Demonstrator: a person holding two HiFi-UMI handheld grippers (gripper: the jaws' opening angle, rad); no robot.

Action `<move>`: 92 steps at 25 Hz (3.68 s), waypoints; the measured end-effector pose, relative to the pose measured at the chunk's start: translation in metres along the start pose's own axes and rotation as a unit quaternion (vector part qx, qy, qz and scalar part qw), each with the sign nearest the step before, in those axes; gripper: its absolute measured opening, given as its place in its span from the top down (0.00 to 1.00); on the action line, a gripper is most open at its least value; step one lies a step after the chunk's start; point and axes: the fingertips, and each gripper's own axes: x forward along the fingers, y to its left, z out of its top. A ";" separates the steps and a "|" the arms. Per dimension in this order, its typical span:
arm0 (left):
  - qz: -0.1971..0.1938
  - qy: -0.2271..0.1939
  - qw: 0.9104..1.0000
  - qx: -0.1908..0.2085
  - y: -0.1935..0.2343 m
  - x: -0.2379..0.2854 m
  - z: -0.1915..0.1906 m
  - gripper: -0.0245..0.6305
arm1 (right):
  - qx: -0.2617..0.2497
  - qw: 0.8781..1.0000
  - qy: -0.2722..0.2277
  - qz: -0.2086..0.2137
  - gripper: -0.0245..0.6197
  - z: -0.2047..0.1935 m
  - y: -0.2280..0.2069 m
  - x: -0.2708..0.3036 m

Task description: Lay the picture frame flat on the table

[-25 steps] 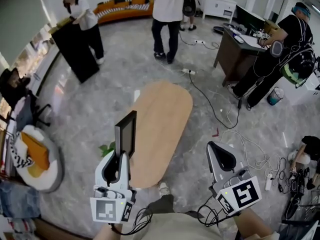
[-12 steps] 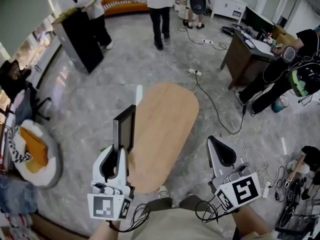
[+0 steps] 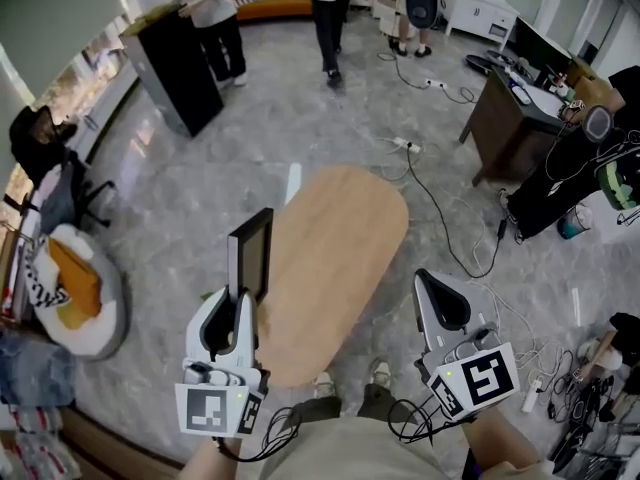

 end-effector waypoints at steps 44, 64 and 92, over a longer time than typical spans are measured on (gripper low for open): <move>0.070 0.133 0.933 -0.326 0.038 0.175 -0.314 0.82 | 0.038 0.987 0.120 0.096 0.96 -0.226 -0.019 0.175; 0.082 0.199 0.842 -0.496 0.040 0.171 -0.542 0.82 | 0.052 0.973 0.185 0.129 0.96 -0.388 0.009 0.229; 0.123 0.318 0.791 -0.507 0.025 0.140 -0.665 0.58 | 0.051 0.951 0.235 0.194 0.96 -0.477 0.066 0.222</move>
